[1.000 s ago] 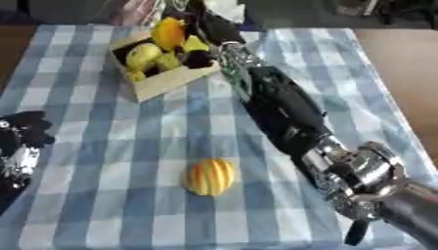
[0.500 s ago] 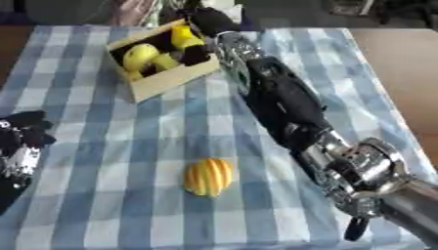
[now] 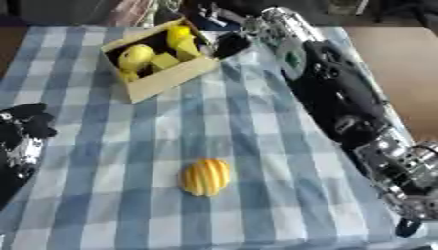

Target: Pick up objects on the table and place them in the box.

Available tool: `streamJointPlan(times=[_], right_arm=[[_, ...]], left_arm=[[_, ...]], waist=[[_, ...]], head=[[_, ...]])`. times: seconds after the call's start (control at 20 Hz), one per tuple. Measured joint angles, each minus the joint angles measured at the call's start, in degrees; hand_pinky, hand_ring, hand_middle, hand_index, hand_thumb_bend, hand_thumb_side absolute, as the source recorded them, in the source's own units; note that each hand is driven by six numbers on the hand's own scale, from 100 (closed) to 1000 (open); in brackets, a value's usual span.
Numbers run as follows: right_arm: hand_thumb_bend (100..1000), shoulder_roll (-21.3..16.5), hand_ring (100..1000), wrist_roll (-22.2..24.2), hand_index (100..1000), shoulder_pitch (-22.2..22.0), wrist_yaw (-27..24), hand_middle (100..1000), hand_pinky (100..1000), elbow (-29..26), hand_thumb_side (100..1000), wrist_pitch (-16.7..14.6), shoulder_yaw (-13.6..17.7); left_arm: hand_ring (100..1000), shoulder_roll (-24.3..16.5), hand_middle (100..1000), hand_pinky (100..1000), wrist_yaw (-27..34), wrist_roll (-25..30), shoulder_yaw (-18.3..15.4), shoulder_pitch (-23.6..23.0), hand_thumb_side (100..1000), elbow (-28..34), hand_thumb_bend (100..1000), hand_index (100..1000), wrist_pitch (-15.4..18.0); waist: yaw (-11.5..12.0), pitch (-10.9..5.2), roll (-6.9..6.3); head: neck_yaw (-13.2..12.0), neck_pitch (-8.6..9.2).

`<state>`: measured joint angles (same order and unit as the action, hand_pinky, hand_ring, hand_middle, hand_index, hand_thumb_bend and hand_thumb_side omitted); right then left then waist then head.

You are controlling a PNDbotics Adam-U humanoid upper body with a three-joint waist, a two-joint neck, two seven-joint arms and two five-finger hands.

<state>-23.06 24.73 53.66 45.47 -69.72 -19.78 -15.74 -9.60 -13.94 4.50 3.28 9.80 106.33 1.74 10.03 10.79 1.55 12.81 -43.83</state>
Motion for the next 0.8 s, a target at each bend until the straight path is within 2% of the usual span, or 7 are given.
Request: streamJointPlan(times=[0.1, 0.25, 0.45, 0.6, 0.8], right_arm=[[139, -1.52, 801, 3.26, 921, -2.61, -2.95, 817, 843, -5.08, 466, -0.97, -2.24], [133, -1.98, 808, 8.27, 920, -6.31, -4.68, 825, 844, -10.40, 465, -2.73, -5.52], [145, -0.68, 822, 13.20, 923, -10.33, -3.05, 837, 848, -11.86, 442, -5.80, -8.85], [144, 1.04, 826, 13.61, 924, -12.14, 0.96, 840, 850, -10.80, 430, -8.28, -10.18], [137, 2.46, 825, 11.60, 919, -12.89, 5.36, 838, 850, -8.84, 410, -10.65, -11.12]], left_arm=[[569, 0.00, 605, 708, -0.04, -0.38, -0.21, -0.01, 668, 0.00, 227, 765, -0.13], [567, 0.00, 604, 707, -0.14, -0.63, -0.34, -0.02, 668, 0.00, 228, 763, -0.29], [567, 0.00, 604, 707, -0.14, -0.69, -0.33, -0.02, 671, -0.03, 228, 763, -0.35], [566, 0.00, 604, 707, -0.14, -0.69, -0.33, -0.03, 671, -0.16, 228, 763, -0.35], [566, 0.00, 604, 707, -0.15, -0.68, -0.33, -0.03, 672, -0.36, 229, 764, -0.35]], waist=[[-0.44, 0.00, 0.00], [-0.86, 0.00, 0.00], [-0.89, 0.00, -0.02], [-0.86, 0.00, -0.02], [-0.85, 0.00, -0.02]], head=[[-0.17, 0.00], [-0.39, -0.01], [-0.39, -0.02], [-0.39, -0.02], [-0.37, -0.02]])
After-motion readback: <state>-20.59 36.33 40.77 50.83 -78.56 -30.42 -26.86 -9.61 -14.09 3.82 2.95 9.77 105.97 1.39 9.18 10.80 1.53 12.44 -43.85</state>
